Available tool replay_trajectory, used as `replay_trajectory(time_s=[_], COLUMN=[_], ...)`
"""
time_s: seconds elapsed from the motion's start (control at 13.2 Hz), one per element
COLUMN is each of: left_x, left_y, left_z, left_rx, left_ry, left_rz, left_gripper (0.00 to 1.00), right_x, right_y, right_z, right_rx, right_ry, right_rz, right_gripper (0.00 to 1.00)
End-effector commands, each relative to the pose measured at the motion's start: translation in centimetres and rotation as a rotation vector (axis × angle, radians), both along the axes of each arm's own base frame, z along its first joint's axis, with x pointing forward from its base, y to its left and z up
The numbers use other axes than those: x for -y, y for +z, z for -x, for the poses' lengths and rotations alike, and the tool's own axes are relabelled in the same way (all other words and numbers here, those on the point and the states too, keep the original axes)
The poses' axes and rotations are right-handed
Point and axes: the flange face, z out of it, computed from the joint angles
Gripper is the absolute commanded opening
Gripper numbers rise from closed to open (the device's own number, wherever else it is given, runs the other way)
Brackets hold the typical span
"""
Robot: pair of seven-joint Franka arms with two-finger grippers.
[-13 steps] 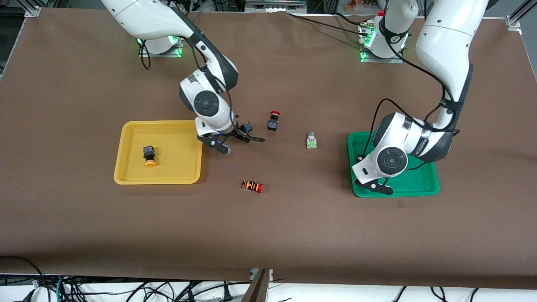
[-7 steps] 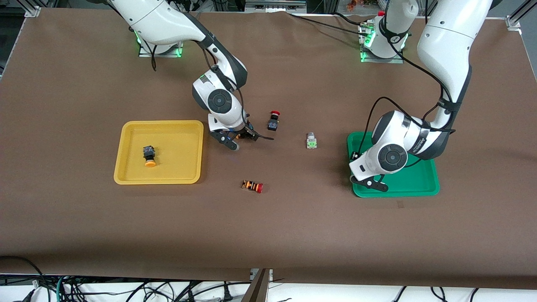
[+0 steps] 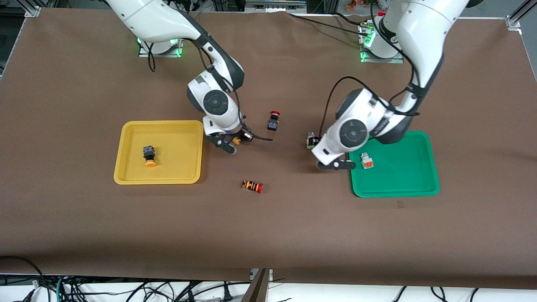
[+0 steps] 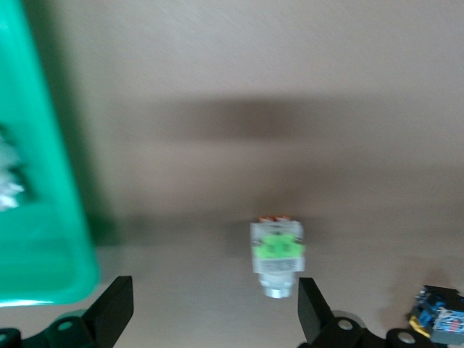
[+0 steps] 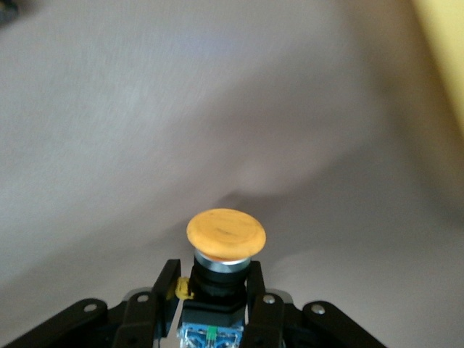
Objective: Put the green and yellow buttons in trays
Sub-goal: 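Place the yellow button in the yellow tray while the left gripper carries the green button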
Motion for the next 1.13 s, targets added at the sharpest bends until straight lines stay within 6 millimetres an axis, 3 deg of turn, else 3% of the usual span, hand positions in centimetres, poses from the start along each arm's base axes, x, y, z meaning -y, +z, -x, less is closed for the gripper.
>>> replay_trajectory(time_s=[0.0,0.15,0.23,0.3,0.38,0.53,0.6,0.68,0.75,0.91,1.06], left_x=[0.9,2.2,2.4,2.4,2.4,2.4,2.4,2.1,1.8,0.1,-3.8], left_y=[-4.0,-6.4,-6.6,-6.2,-5.8,-5.5,-5.3,-5.1,-4.1,-0.4,4.3], left_z=[1.4,2.8,2.9,2.6,2.4,2.4,2.4,2.2,1.9,0.0,-3.1], left_rx=[0.001,0.015,0.021,0.028,0.033,0.035,0.033,0.026,0.024,-0.005,-0.089], left_ry=[0.029,0.033,0.021,0.022,0.021,0.020,0.016,0.017,0.015,0.002,-0.038], left_rz=[0.027,0.041,0.038,0.040,0.041,0.041,0.039,0.033,0.025,-0.010,-0.041], left_gripper=[1.00,1.00,0.93,0.58,0.35,0.05,0.03,0.00,0.00,0.00,0.00], right_x=[7.9,14.0,16.5,18.4,19.4,19.8,20.2,20.4,20.3,19.7,19.8], right_y=[3.4,3.0,2.4,1.5,0.7,-1.3,-1.8,-1.6,-0.8,3.6,9.9], right_z=[-3.3,-5.5,-6.1,-6.4,-6.3,-5.6,-5.5,-5.8,-6.3,-8.7,-11.1], right_rx=[-0.050,-0.080,-0.092,-0.101,-0.108,-0.099,-0.098,-0.094,-0.079,-0.018,-0.014], right_ry=[0.174,0.285,0.331,0.357,0.368,0.371,0.365,0.363,0.389,0.443,0.468], right_rz=[0.049,0.077,0.082,0.085,0.085,0.080,0.082,0.083,0.079,0.067,0.065], right_gripper=[0.00,0.00,0.00,0.00,0.00,0.00,0.08,0.48,0.99,1.00,1.00])
